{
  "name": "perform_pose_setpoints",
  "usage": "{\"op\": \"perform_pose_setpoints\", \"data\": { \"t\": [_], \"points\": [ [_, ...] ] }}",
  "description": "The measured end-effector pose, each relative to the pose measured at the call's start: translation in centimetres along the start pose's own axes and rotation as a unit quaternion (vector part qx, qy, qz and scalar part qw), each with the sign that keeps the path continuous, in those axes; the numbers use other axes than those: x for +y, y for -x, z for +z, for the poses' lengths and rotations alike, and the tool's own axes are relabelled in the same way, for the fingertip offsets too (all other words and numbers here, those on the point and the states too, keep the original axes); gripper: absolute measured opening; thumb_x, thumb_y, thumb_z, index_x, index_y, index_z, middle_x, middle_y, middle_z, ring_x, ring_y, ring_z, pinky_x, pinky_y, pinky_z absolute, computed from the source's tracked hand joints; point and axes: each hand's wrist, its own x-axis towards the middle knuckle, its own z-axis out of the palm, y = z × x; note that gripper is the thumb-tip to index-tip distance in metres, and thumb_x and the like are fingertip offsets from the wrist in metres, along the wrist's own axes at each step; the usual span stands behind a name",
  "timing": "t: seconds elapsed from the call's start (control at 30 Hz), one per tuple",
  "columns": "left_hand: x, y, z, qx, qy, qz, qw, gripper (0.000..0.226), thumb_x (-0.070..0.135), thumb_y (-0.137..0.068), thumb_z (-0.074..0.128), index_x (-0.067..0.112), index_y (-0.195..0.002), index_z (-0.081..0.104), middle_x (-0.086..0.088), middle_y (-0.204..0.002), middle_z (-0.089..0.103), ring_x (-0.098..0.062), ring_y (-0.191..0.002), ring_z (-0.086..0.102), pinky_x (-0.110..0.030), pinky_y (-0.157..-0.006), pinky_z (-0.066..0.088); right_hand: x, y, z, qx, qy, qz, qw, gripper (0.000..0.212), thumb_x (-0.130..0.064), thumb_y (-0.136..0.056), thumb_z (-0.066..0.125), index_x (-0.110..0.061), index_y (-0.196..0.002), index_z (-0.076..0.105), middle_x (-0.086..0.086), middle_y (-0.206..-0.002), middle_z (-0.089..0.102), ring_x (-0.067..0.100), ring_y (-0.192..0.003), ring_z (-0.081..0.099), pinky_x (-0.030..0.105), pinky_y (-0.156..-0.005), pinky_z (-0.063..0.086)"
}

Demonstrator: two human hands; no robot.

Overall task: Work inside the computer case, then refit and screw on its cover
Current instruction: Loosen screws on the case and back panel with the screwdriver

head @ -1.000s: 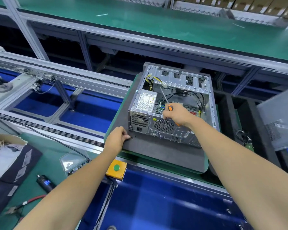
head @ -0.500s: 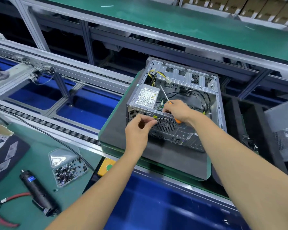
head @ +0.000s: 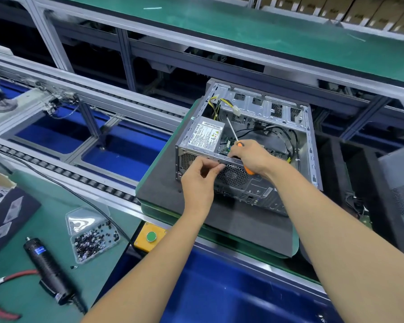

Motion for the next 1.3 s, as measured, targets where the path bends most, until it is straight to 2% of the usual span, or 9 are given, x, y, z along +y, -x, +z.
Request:
{"op": "perform_pose_setpoints", "data": {
  "t": [0.17, 0.47, 0.63, 0.77, 0.87, 1.0, 1.13, 1.3],
  "points": [
    [-0.1, 0.0, -0.1, 0.011, -0.004, 0.005, 1.000, 0.016, 0.021, -0.087, 0.079, 0.028, -0.081, 0.066, 0.013, -0.079, 0.070, -0.007, -0.078, 0.065, -0.016, -0.072, 0.048, -0.3, 0.5, -0.1, 0.000, -0.001, 0.004, 1.000, 0.033, -0.019, -0.097, 0.055, -0.019, -0.065, 0.049, -0.014, -0.041, 0.028, 0.007, -0.037, 0.023, 0.030, -0.050, 0.022],
    [0.5, -0.1, -0.2, 0.005, -0.007, 0.008, 1.000, 0.015, 0.020, -0.088, 0.077, 0.028, -0.081, 0.066, 0.011, -0.080, 0.070, -0.011, -0.078, 0.066, -0.025, -0.074, 0.053, -0.6, 0.9, -0.1, -0.004, -0.010, 0.011, 1.000, 0.038, -0.019, -0.096, 0.055, -0.023, -0.061, 0.041, -0.011, -0.046, 0.025, 0.011, -0.041, 0.020, 0.029, -0.049, 0.021],
    [1.2, 0.1, 0.1, 0.014, -0.014, 0.010, 1.000, 0.015, 0.018, -0.088, 0.077, 0.025, -0.081, 0.066, 0.011, -0.076, 0.068, -0.007, -0.074, 0.062, -0.016, -0.070, 0.049, -0.6, 0.9, 0.0, -0.004, -0.010, 0.006, 1.000, 0.039, -0.019, -0.096, 0.055, -0.024, -0.059, 0.045, -0.013, -0.044, 0.026, 0.009, -0.038, 0.021, 0.028, -0.049, 0.022],
    [1.5, 0.2, 0.2, 0.011, -0.022, 0.007, 1.000, 0.014, 0.016, -0.089, 0.077, 0.023, -0.081, 0.067, 0.011, -0.075, 0.067, -0.006, -0.072, 0.060, -0.014, -0.068, 0.047, -0.5, 0.8, 0.0, 0.002, -0.013, 0.008, 1.000, 0.045, -0.019, -0.095, 0.056, -0.026, -0.052, 0.047, -0.013, -0.043, 0.028, 0.009, -0.037, 0.022, 0.029, -0.051, 0.022],
    [1.6, 0.1, 0.1, 0.009, -0.031, 0.010, 0.999, 0.014, 0.011, -0.088, 0.076, 0.020, -0.081, 0.067, 0.012, -0.075, 0.067, -0.005, -0.072, 0.060, -0.013, -0.069, 0.046, -0.4, 0.7, 0.0, 0.006, -0.019, 0.006, 1.000, 0.044, -0.017, -0.096, 0.057, -0.025, -0.053, 0.048, -0.013, -0.042, 0.029, 0.007, -0.037, 0.023, 0.030, -0.053, 0.022],
    [1.7, 0.2, 0.4, 0.027, -0.060, 0.017, 0.998, 0.016, 0.009, -0.089, 0.074, 0.018, -0.080, 0.065, 0.011, -0.073, 0.066, -0.009, -0.071, 0.061, -0.024, -0.068, 0.050, -0.3, 0.6, 0.0, 0.004, -0.015, 0.008, 1.000, 0.053, -0.017, -0.095, 0.058, -0.027, -0.044, 0.051, -0.014, -0.041, 0.029, 0.006, -0.036, 0.023, 0.031, -0.053, 0.023],
    [2.0, 0.1, 0.4, 0.038, -0.088, 0.039, 0.995, 0.018, 0.002, -0.090, 0.071, 0.014, -0.079, 0.062, 0.008, -0.072, 0.065, -0.003, -0.071, 0.061, -0.026, -0.067, 0.047, -0.2, 0.5, 0.1, 0.011, -0.004, 0.006, 1.000, 0.036, -0.018, -0.096, 0.057, -0.023, -0.061, 0.050, -0.014, -0.041, 0.030, 0.008, -0.040, 0.025, 0.032, -0.055, 0.023],
    [2.5, 0.0, 0.1, 0.028, -0.140, 0.000, 0.990, 0.015, 0.022, -0.089, 0.076, 0.025, -0.080, 0.064, 0.013, -0.073, 0.067, -0.015, -0.077, 0.064, -0.039, -0.076, 0.051, 0.0, 0.4, 0.1, 0.011, 0.004, 0.000, 1.000, 0.031, -0.021, -0.095, 0.058, -0.022, -0.065, 0.051, -0.013, -0.042, 0.031, 0.013, -0.048, 0.026, 0.032, -0.056, 0.024]
  ]
}}
